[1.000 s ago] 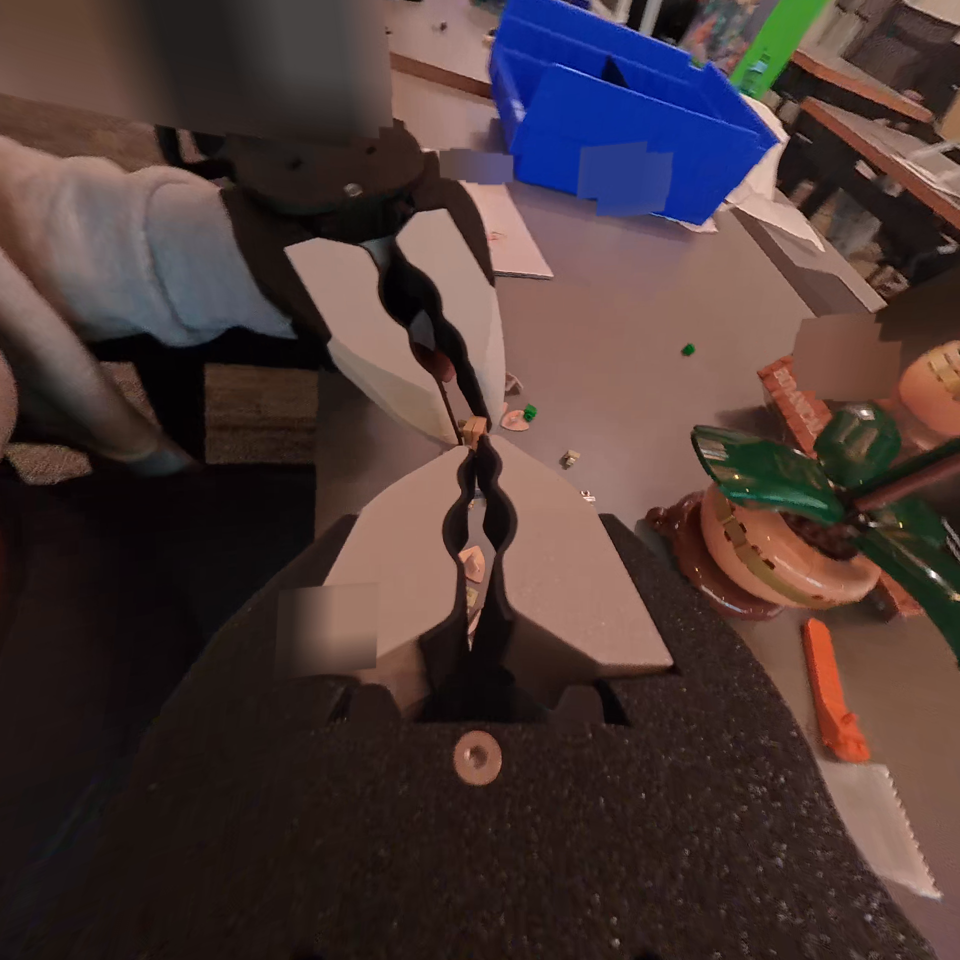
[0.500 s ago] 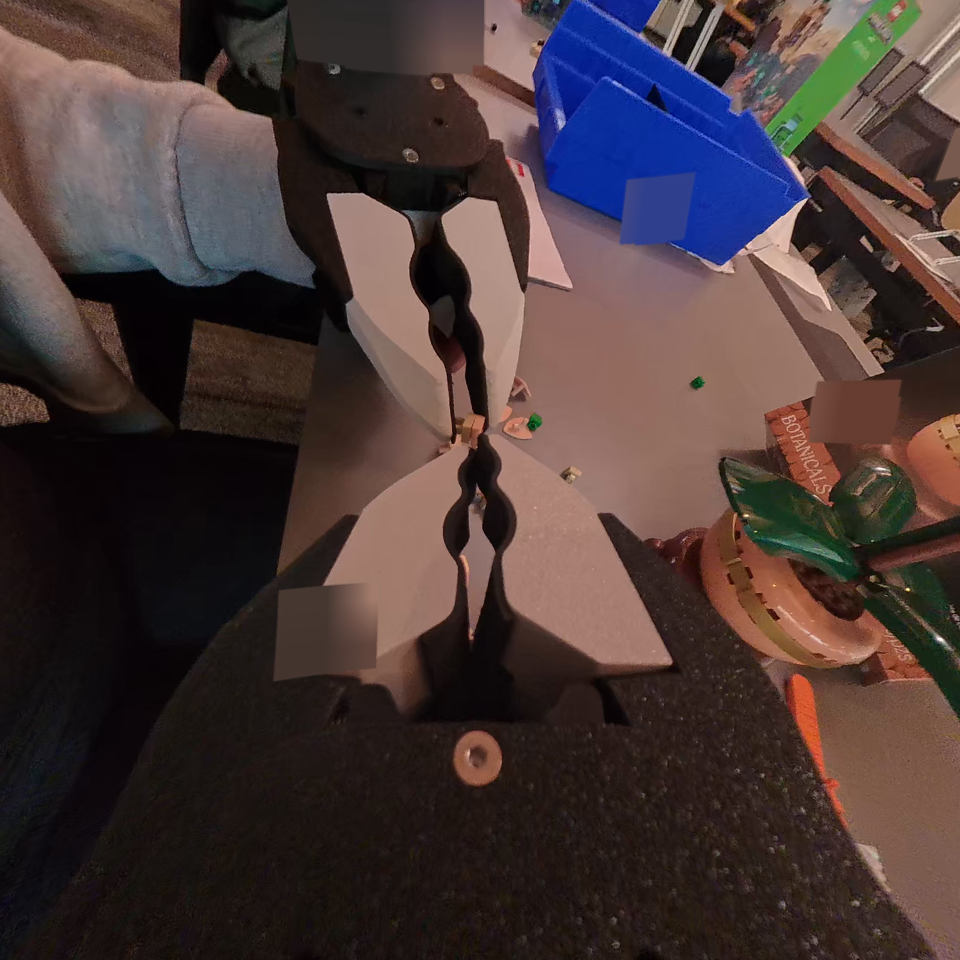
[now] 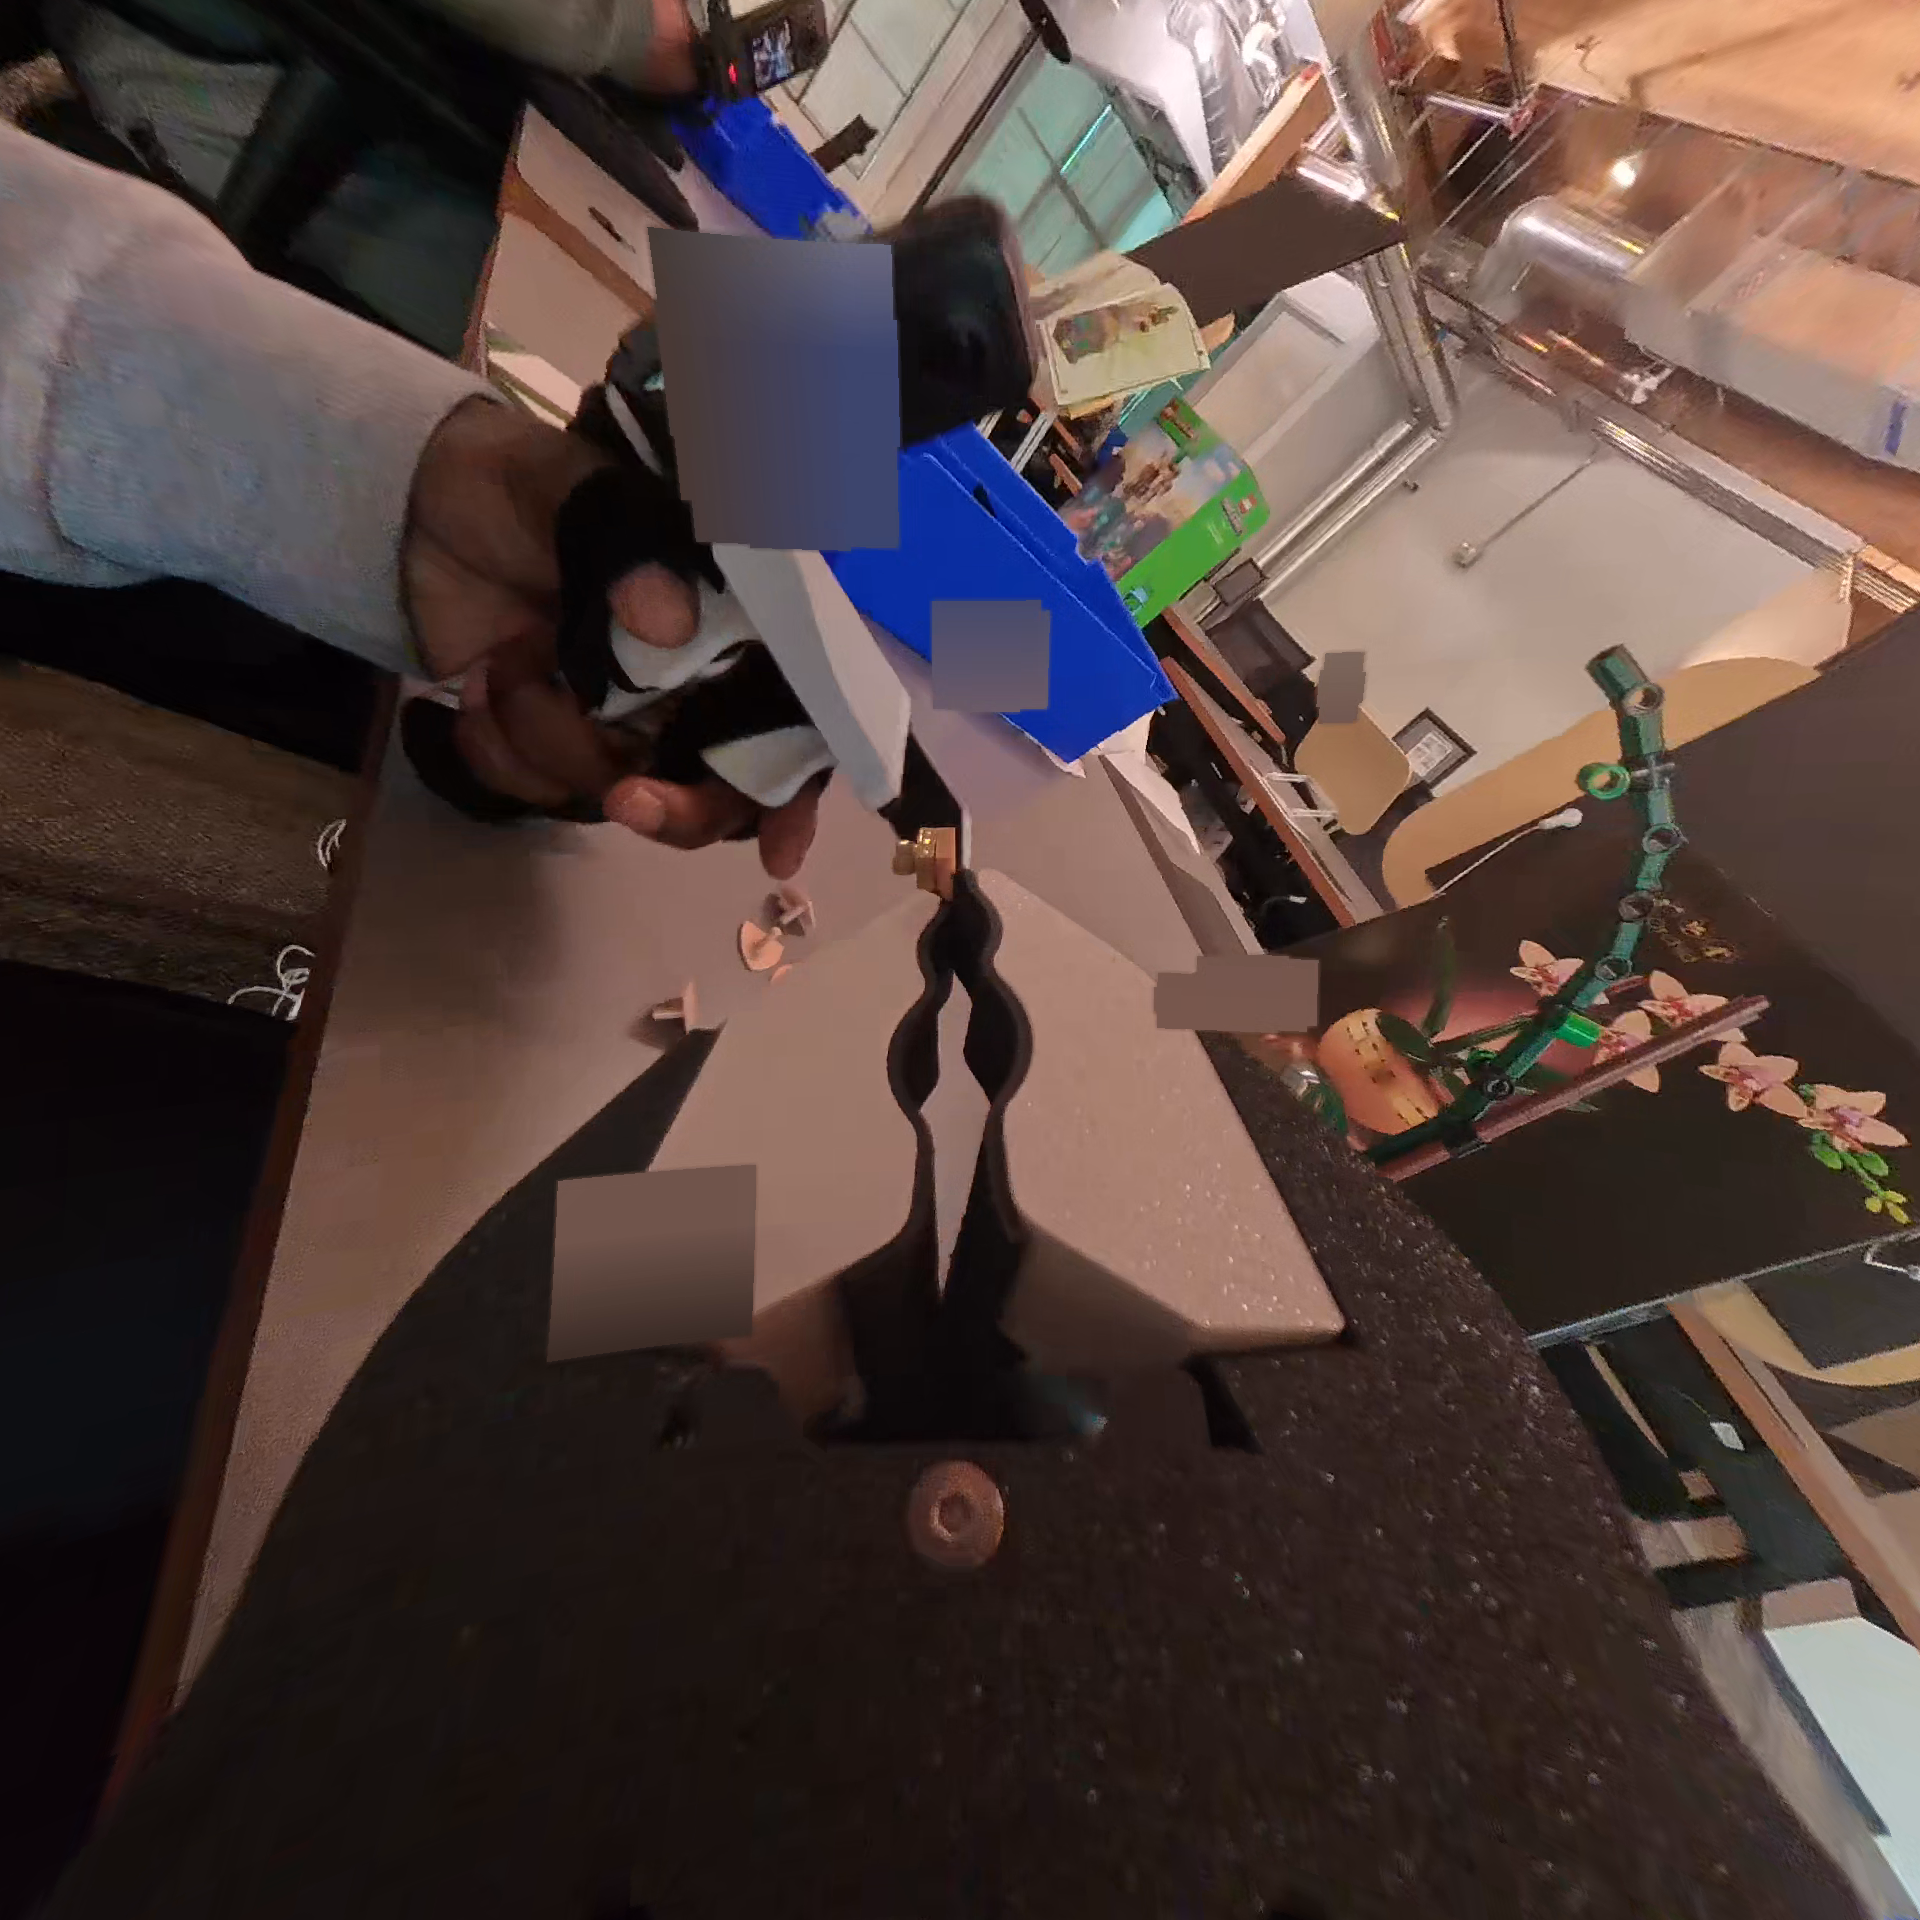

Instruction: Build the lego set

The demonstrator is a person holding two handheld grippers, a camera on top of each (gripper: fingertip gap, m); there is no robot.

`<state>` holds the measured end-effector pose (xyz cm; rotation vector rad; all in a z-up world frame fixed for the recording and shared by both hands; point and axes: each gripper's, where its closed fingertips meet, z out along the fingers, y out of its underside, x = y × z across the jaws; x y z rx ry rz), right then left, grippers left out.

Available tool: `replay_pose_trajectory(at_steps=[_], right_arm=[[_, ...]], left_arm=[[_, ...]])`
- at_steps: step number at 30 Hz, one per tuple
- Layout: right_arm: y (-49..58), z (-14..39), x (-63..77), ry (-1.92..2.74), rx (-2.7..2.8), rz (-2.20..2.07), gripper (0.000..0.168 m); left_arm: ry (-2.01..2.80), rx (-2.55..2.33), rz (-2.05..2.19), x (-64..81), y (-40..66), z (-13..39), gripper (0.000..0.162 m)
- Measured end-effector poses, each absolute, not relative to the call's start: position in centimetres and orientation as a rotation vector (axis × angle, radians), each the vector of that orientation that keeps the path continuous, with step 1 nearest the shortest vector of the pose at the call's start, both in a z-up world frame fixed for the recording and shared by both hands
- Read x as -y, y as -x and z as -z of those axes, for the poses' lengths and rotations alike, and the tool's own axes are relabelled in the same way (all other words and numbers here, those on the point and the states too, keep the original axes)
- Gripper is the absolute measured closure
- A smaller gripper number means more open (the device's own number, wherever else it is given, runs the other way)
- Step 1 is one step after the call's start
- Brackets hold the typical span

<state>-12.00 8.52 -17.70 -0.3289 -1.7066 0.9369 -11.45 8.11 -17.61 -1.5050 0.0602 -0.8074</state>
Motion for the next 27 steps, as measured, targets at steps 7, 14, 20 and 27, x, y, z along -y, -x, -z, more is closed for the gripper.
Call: replay_pose_trajectory(at_steps=[7,14,20,27], right_arm=[[11.4,17.2,-7.9,0.250,1.705,-0.915,0.168],[11.4,16.7,-8.5,0.291,1.663,-0.922,0.168],[11.3,16.2,-9.3,0.273,1.674,-0.920,0.168],[10.5,17.5,-8.5,0.212,1.890,-1.118,0.152]], left_arm=[[1.459,-0.082,0.879,-8.0,10.3,17.1,0.154],[1.472,-0.080,0.945,-8.0,9.3,17.5,0.156],[1.576,-0.116,0.850,-8.6,9.1,18.7,0.156],[1.524,-0.051,0.983,-8.2,9.6,18.6,0.156]])
